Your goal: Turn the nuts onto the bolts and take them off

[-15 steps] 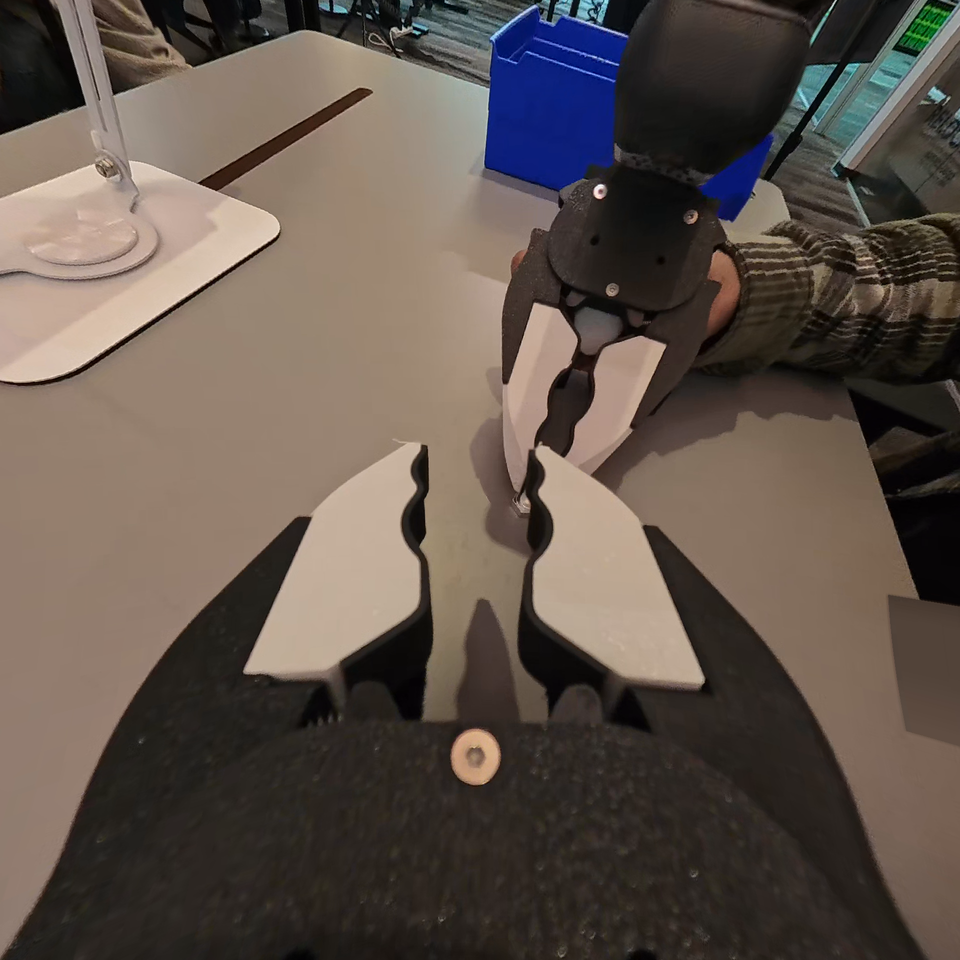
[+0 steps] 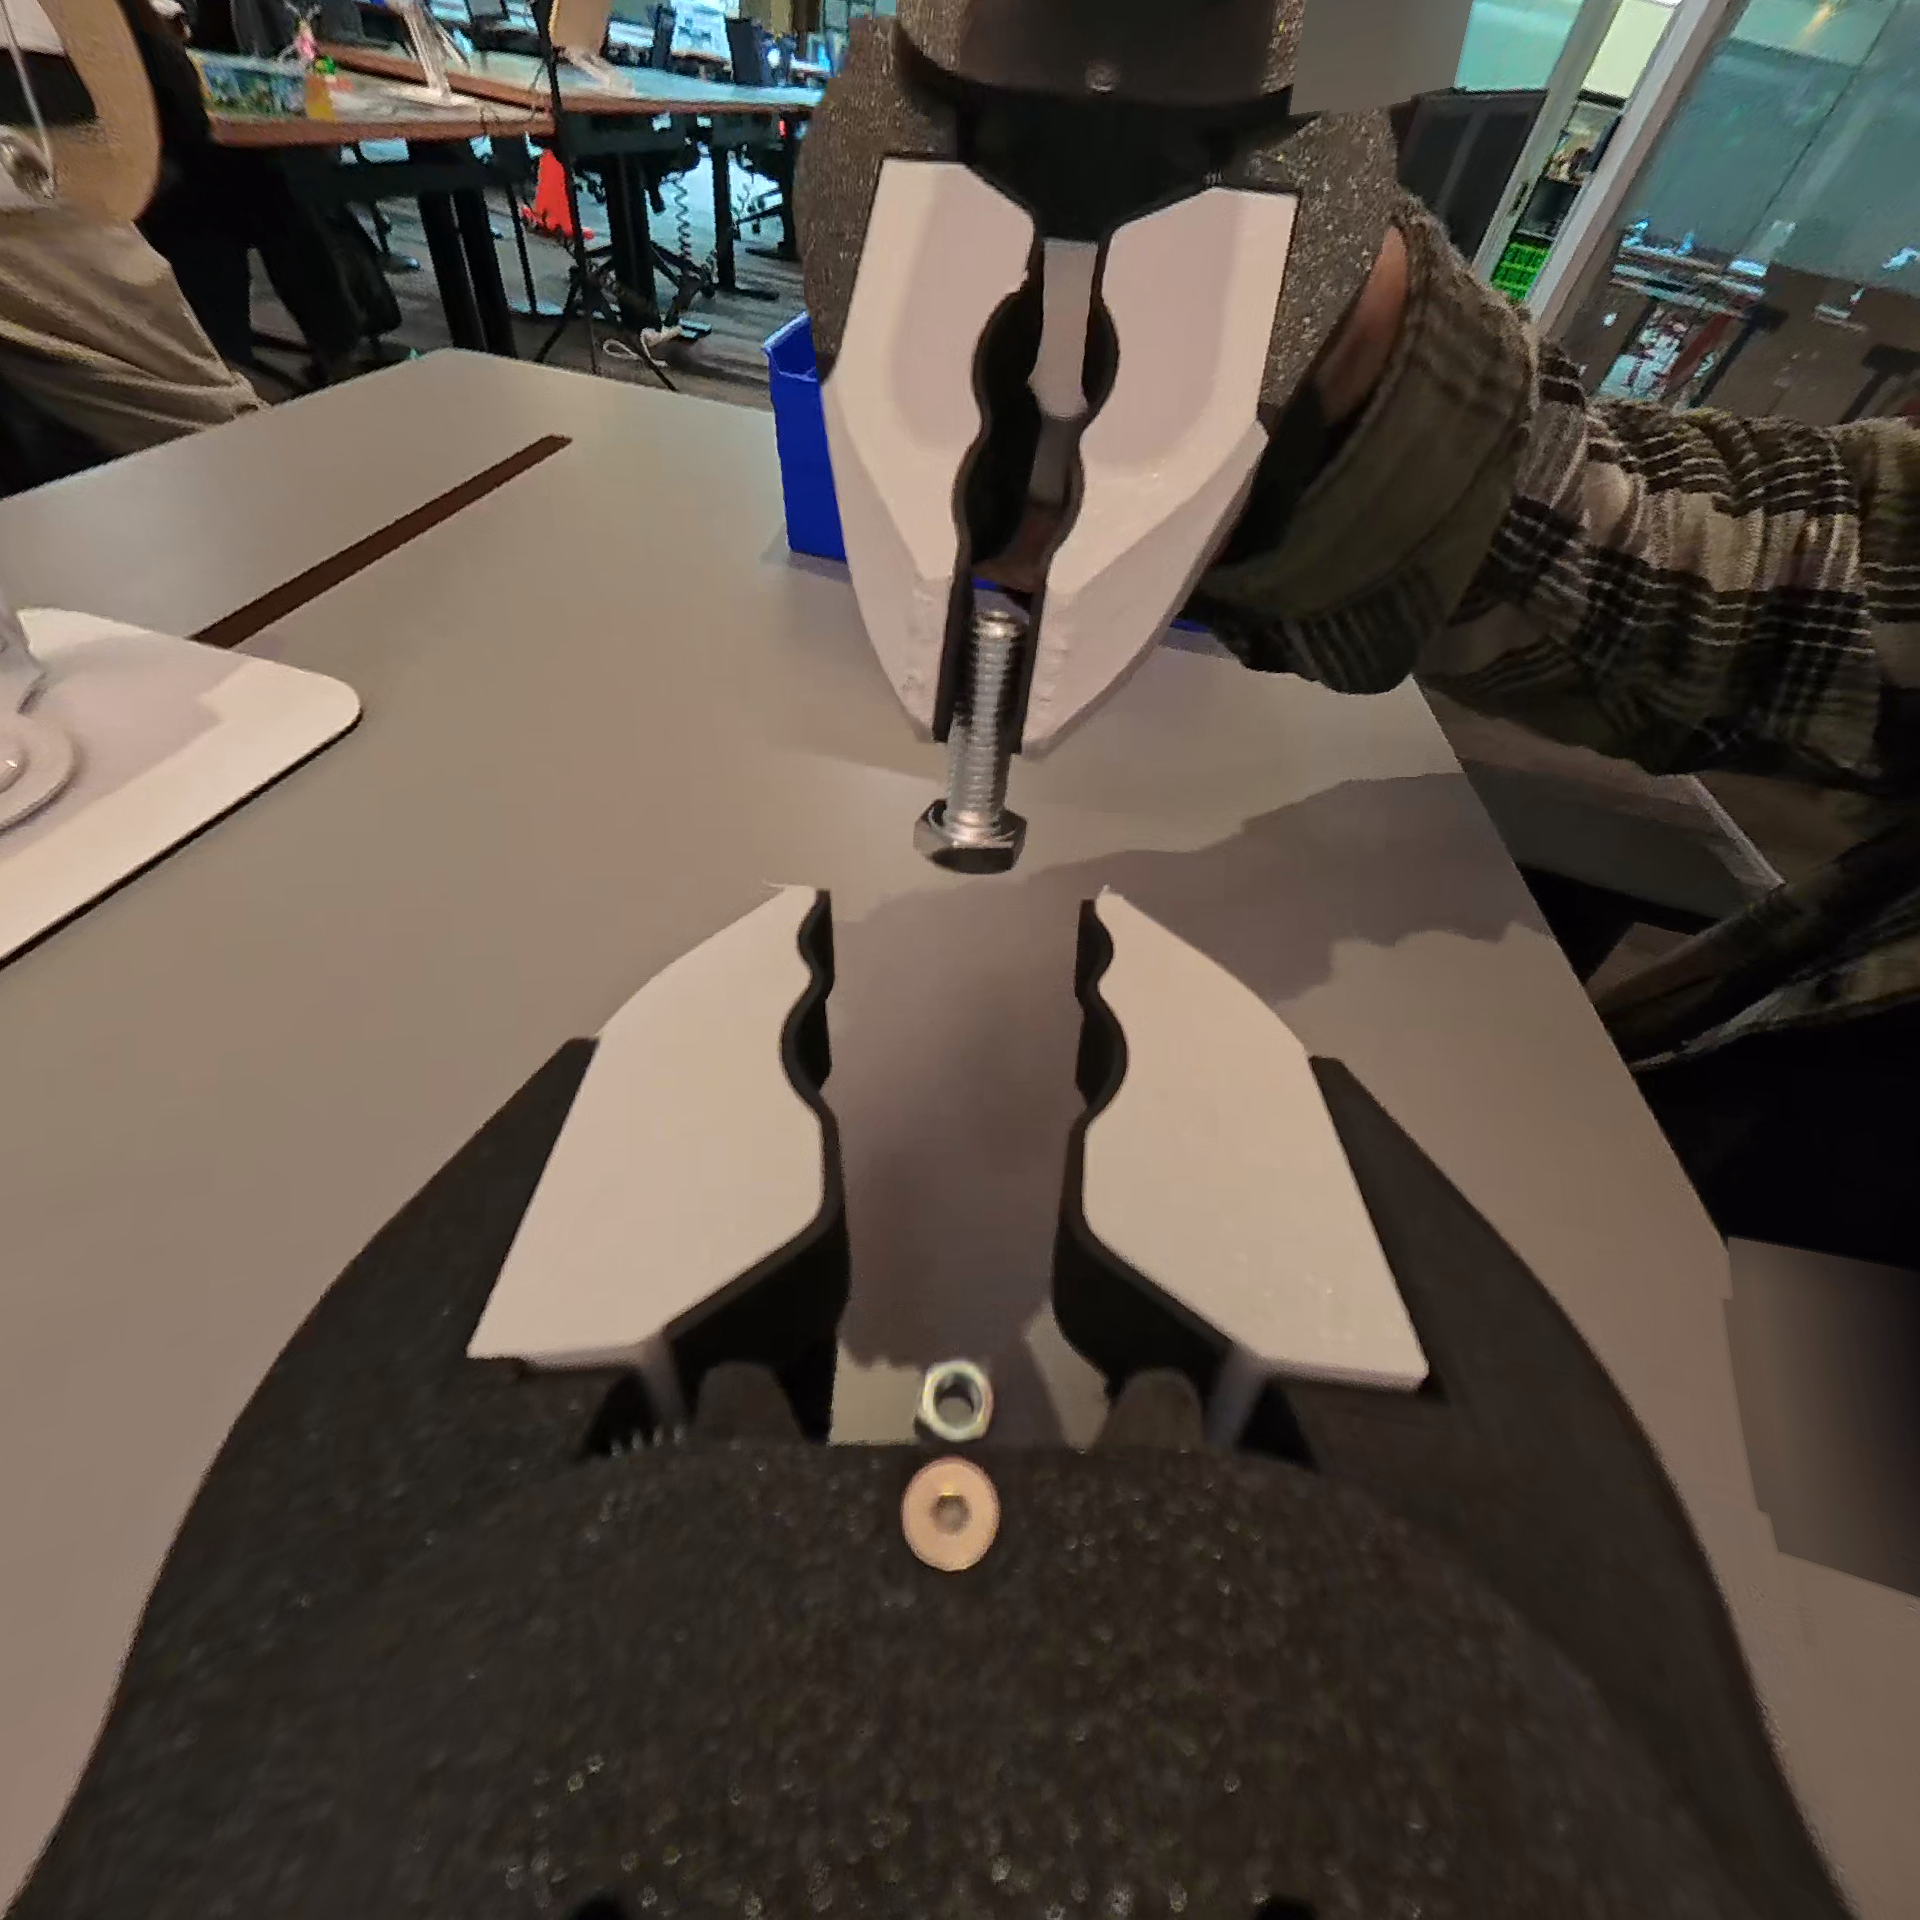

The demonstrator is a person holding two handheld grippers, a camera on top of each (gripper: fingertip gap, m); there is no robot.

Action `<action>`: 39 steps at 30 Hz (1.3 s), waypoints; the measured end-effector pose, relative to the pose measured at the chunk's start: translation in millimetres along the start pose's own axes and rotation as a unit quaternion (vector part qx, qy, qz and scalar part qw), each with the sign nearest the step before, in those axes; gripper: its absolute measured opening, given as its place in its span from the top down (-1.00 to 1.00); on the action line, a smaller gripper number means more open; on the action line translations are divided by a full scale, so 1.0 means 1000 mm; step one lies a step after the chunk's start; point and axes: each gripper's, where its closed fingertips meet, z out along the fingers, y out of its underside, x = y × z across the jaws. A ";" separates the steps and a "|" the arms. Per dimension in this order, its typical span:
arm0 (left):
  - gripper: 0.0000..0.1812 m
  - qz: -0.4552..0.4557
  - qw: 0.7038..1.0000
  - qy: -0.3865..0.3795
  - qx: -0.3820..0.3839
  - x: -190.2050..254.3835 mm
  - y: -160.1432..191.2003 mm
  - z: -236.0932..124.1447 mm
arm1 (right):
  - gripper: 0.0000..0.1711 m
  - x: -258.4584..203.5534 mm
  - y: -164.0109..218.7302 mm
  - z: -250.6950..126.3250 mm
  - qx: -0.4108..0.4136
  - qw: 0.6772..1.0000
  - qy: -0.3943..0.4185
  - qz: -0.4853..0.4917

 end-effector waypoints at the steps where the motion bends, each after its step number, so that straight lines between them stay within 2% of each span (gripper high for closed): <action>1: 0.51 0.004 1.000 -0.002 0.004 0.001 -0.002 0.001 | 0.89 -0.001 -0.001 0.000 0.001 1.000 -0.003 0.001; 7: 0.56 0.010 0.999 0.011 0.035 0.007 -0.011 0.000 | 0.89 -0.004 0.000 0.005 0.007 1.000 -0.014 0.009; 15: 0.70 0.022 0.999 0.017 0.036 0.011 -0.013 -0.001 | 0.89 -0.006 -0.003 0.009 0.004 1.000 -0.021 0.003; 34: 0.79 0.028 0.999 0.017 0.020 0.011 -0.006 0.001 | 0.88 -0.009 -0.003 0.009 0.006 0.999 -0.033 -0.002; 37: 0.79 0.018 1.000 0.009 0.023 0.007 -0.007 -0.003 | 0.64 -0.002 -0.013 -0.001 0.037 0.999 -0.009 0.002; 39: 0.79 0.015 0.999 -0.012 0.031 -0.002 -0.009 -0.009 | 0.58 0.000 -0.015 -0.012 0.055 0.998 0.009 -0.003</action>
